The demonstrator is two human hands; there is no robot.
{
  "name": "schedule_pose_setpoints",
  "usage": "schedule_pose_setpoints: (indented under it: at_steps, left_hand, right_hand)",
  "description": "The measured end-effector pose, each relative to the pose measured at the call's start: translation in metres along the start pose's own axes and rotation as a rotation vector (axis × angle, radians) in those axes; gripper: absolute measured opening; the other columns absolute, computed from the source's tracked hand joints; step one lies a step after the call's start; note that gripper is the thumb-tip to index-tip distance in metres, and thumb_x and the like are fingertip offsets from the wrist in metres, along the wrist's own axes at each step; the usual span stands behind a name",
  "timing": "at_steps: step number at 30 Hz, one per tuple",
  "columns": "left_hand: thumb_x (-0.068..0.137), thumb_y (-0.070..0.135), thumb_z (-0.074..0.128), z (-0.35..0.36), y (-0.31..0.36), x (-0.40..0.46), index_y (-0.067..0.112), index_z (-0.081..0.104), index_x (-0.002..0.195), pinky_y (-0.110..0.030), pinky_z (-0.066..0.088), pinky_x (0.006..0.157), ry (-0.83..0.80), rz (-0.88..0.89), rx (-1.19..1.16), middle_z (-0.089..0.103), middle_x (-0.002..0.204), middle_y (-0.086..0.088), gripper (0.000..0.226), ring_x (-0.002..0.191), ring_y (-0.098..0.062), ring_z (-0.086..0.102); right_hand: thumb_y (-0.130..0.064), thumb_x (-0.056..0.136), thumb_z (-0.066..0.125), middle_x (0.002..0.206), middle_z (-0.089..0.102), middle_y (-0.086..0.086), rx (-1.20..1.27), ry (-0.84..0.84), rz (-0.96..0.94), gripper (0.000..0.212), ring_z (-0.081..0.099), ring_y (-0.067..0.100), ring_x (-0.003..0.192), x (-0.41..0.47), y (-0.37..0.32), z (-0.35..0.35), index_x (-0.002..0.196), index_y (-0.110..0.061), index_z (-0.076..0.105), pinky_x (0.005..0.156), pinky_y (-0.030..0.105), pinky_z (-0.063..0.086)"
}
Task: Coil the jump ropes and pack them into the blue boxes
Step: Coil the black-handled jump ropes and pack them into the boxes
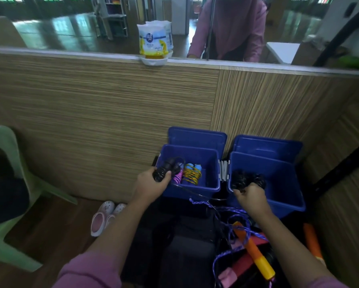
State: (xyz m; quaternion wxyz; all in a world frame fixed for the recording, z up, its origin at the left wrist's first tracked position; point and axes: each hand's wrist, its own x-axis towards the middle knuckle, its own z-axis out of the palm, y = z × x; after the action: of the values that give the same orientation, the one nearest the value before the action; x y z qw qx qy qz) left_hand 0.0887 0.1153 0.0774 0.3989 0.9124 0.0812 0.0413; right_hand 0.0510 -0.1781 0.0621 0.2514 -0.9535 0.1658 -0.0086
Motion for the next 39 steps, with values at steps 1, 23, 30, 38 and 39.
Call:
schedule_pose_setpoints:
  at_steps: [1, 23, 30, 38, 39]
  left_hand:
    - [0.081, 0.05, 0.066, 0.003, 0.004, -0.003, 0.022, 0.062, 0.079, -0.025, 0.042, 0.062, -0.02, 0.04, -0.007, 0.065, 0.073, 0.004, 0.028, 0.077, -0.02, 0.064]
    - [0.083, 0.051, 0.063, 0.043, 0.044, -0.023, 0.028, 0.059, 0.09, -0.022, 0.049, 0.068, -0.061, 0.354, -0.125, 0.063, 0.079, 0.012, 0.024, 0.075, 0.001, 0.06]
    - [0.08, 0.067, 0.047, 0.039, 0.029, -0.001, 0.024, 0.058, 0.09, -0.031, 0.045, 0.065, 0.166, 0.152, 0.044, 0.065, 0.084, 0.003, 0.045, 0.082, -0.021, 0.063]
    - [0.088, 0.054, 0.053, 0.016, 0.02, 0.021, 0.011, 0.057, 0.096, -0.036, 0.039, 0.069, 0.273, 0.014, 0.23, 0.065, 0.097, -0.015, 0.044, 0.093, -0.037, 0.062]
    - [0.089, 0.054, 0.052, 0.015, 0.019, 0.021, 0.011, 0.056, 0.101, -0.035, 0.037, 0.069, 0.254, 0.017, 0.25, 0.065, 0.099, -0.016, 0.044, 0.094, -0.037, 0.062]
  right_hand:
    - [-0.023, 0.093, 0.057, 0.098, 0.053, 0.021, -0.055, -0.017, 0.03, 0.035, 0.057, 0.036, 0.078, 0.0, 0.0, 0.002, 0.07, 0.004, 0.06, 0.068, 0.033, 0.042]
    - [-0.028, 0.099, 0.048, 0.077, 0.064, 0.0, 0.45, -0.258, -0.201, 0.017, 0.059, 0.016, 0.075, -0.025, -0.052, 0.059, 0.095, -0.015, 0.06, 0.066, 0.027, 0.041]
    - [-0.037, 0.097, 0.047, 0.084, 0.071, 0.008, 0.162, -0.227, -0.266, 0.027, 0.065, 0.023, 0.083, -0.045, -0.074, 0.038, 0.095, -0.017, 0.066, 0.068, 0.031, 0.043]
    - [-0.025, 0.097, 0.049, 0.061, 0.068, 0.005, 0.405, -0.577, -0.171, 0.026, 0.058, 0.006, 0.046, -0.082, -0.092, 0.022, 0.073, -0.018, 0.055, 0.049, 0.023, 0.049]
    - [-0.026, 0.096, 0.049, 0.066, 0.068, 0.006, 0.343, -0.561, -0.211, 0.025, 0.061, 0.007, 0.053, -0.084, -0.092, 0.02, 0.073, -0.019, 0.054, 0.056, 0.025, 0.049]
